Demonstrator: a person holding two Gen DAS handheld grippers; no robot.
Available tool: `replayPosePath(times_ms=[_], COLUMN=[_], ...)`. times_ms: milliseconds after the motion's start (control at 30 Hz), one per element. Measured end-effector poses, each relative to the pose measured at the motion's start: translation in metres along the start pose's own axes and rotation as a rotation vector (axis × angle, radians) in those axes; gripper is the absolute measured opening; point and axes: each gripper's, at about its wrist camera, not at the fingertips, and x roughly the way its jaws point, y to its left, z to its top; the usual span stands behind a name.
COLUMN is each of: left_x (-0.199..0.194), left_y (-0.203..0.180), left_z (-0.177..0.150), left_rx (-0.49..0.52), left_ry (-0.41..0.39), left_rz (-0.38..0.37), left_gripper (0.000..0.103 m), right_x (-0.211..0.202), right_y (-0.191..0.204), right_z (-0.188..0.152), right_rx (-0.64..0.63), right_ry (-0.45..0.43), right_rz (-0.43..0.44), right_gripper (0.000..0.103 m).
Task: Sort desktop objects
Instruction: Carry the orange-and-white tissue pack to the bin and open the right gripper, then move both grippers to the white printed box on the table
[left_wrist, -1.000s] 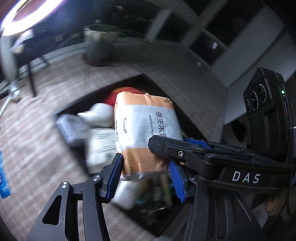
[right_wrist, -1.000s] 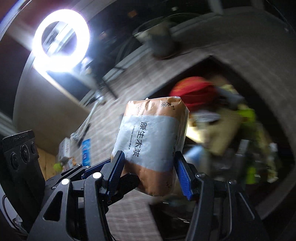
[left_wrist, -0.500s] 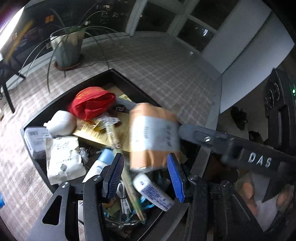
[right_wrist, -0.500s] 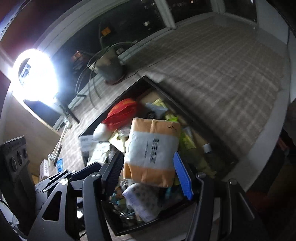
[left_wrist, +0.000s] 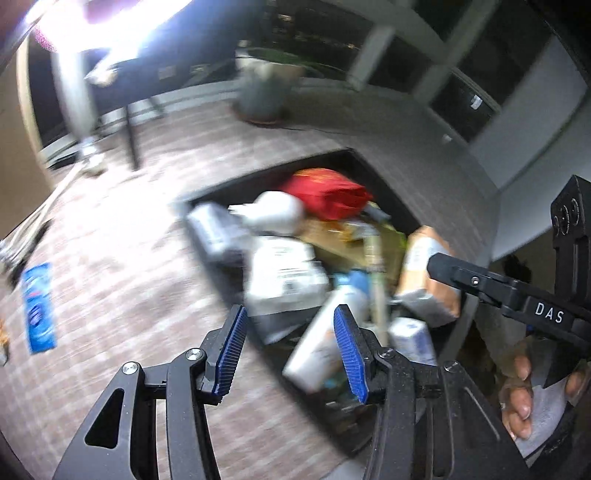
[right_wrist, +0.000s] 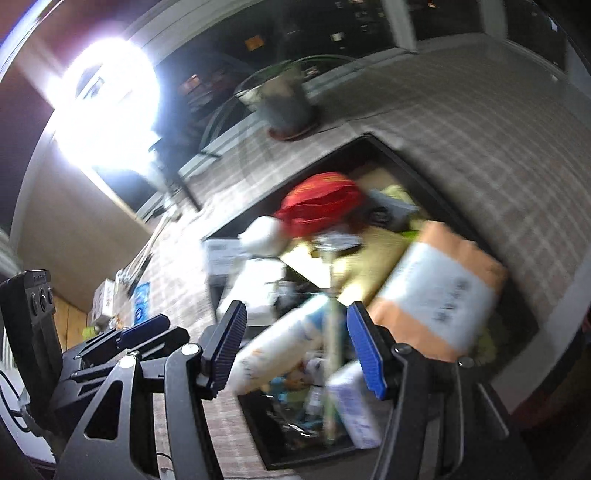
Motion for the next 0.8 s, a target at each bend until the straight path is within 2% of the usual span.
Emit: replayPosePath(times_ms=[267,467,800], left_x=[-0.042,-0.074,-0.120], left_y=[0.113,0.195,0.324], left_z=[-0.024,-0.043,-0.055], left_rx=[-0.164,-0.276,-0.405], left_ry=[-0.032,-0.060,-0.112], left_rz=[0.109,0.174,0.265], left_gripper=[0.046,0.045,0.046], right_x=[0.039,0.067,0.131], right_y=[0.095,0.182,0.322], right_z=[0.002,-0.007,-0.011], right_rx=[-0.138,-0.244,-0.389], right_ry=[0.069,0.116,0.197], right_rz=[0.080,0.137,0.158], right_gripper=[0.056,0.056,0.056])
